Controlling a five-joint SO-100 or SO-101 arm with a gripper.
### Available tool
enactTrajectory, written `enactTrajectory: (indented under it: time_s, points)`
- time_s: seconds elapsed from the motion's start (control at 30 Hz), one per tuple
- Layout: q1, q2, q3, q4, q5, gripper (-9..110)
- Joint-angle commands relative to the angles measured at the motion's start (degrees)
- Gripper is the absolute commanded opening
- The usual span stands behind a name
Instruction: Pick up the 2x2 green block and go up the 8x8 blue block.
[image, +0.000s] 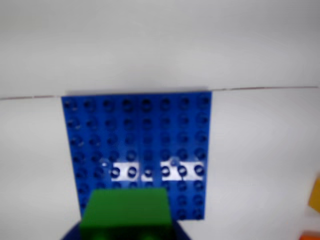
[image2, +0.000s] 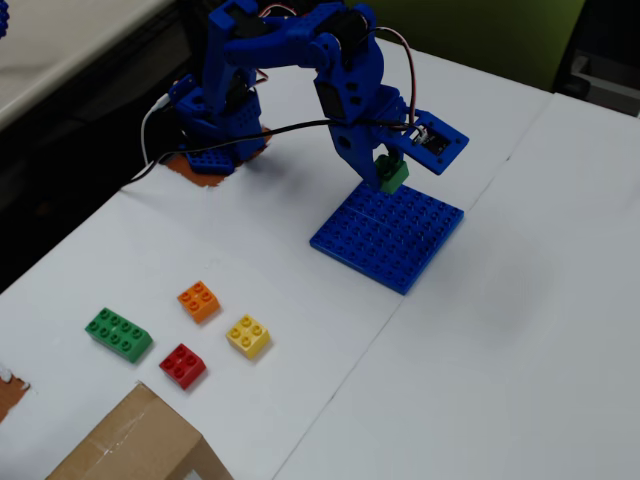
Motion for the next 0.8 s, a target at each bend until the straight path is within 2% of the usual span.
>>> enactTrajectory:
  time_s: [0.0,0.77]
  points:
    - [0.62,3.34,-0.26,0.09,-0.44,0]
    - [0.88,3.43,-0.62,0.53,-0.53,0]
